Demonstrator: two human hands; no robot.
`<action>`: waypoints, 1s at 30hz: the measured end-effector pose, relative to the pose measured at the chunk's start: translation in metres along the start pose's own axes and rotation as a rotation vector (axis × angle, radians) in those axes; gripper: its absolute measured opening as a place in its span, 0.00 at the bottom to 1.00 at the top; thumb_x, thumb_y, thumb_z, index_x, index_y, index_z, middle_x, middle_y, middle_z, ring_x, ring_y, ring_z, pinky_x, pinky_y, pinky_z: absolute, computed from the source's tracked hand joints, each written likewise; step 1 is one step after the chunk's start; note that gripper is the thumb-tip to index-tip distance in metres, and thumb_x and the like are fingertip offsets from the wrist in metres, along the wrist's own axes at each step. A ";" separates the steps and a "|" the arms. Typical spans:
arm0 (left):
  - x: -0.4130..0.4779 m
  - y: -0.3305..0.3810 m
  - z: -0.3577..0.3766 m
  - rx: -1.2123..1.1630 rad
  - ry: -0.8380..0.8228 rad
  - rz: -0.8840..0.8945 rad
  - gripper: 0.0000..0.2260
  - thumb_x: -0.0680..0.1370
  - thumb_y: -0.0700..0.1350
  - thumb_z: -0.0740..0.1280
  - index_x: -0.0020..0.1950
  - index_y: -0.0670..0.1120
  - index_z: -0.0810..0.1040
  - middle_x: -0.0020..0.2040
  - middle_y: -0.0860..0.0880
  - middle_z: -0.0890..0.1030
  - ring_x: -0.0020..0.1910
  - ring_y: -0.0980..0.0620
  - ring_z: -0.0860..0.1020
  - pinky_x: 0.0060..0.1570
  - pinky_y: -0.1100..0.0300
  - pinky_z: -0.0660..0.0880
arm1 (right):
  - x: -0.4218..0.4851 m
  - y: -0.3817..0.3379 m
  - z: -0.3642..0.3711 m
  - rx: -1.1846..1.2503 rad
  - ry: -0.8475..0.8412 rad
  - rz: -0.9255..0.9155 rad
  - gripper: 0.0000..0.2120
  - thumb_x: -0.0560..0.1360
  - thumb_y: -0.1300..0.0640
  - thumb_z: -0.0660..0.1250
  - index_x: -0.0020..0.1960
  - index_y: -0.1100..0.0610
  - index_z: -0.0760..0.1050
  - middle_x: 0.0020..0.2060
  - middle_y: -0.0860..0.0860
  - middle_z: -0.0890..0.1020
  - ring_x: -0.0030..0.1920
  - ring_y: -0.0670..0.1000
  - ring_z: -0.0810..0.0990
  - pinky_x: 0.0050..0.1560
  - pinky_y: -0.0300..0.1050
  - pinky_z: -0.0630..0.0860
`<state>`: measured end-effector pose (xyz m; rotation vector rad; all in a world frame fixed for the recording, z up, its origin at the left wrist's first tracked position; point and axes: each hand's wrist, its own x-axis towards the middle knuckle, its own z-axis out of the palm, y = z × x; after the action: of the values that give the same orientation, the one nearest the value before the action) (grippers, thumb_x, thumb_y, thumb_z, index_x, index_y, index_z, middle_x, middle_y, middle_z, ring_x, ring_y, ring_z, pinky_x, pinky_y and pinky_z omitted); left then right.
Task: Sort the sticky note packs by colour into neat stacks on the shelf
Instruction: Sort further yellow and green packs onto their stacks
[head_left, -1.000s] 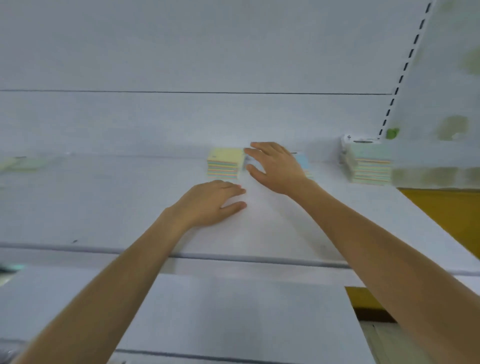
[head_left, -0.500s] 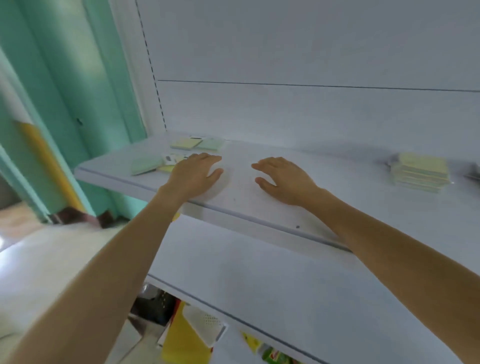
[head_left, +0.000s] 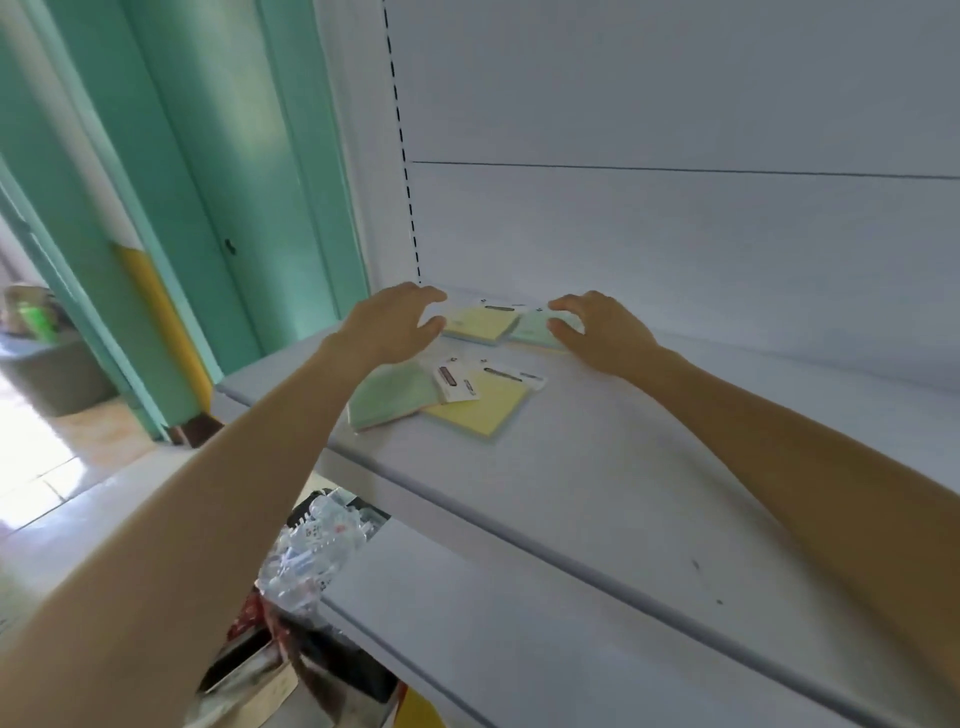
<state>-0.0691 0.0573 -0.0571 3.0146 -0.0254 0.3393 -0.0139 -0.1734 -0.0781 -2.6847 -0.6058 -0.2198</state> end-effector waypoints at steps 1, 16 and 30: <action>0.011 -0.005 0.003 -0.025 -0.007 0.011 0.20 0.80 0.51 0.56 0.72 0.48 0.64 0.69 0.44 0.70 0.68 0.44 0.69 0.65 0.50 0.67 | 0.009 0.000 0.003 0.005 -0.011 0.080 0.23 0.77 0.44 0.56 0.69 0.51 0.66 0.66 0.58 0.70 0.67 0.59 0.68 0.65 0.51 0.67; 0.114 -0.018 0.043 -0.354 -0.224 0.127 0.36 0.66 0.58 0.74 0.69 0.48 0.66 0.66 0.43 0.73 0.65 0.44 0.72 0.62 0.54 0.68 | 0.033 -0.035 0.027 0.143 0.122 0.549 0.33 0.68 0.46 0.71 0.68 0.56 0.64 0.64 0.57 0.71 0.63 0.58 0.71 0.60 0.49 0.69; 0.104 -0.014 0.046 -1.031 -0.195 0.166 0.24 0.74 0.35 0.59 0.70 0.46 0.66 0.67 0.41 0.70 0.61 0.44 0.73 0.49 0.61 0.68 | 0.004 -0.043 0.023 0.390 0.320 0.755 0.25 0.71 0.66 0.66 0.67 0.57 0.69 0.66 0.58 0.71 0.58 0.56 0.73 0.51 0.41 0.68</action>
<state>0.0430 0.0662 -0.0799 2.0067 -0.3487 0.0105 -0.0280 -0.1268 -0.0840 -2.2367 0.4259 -0.2725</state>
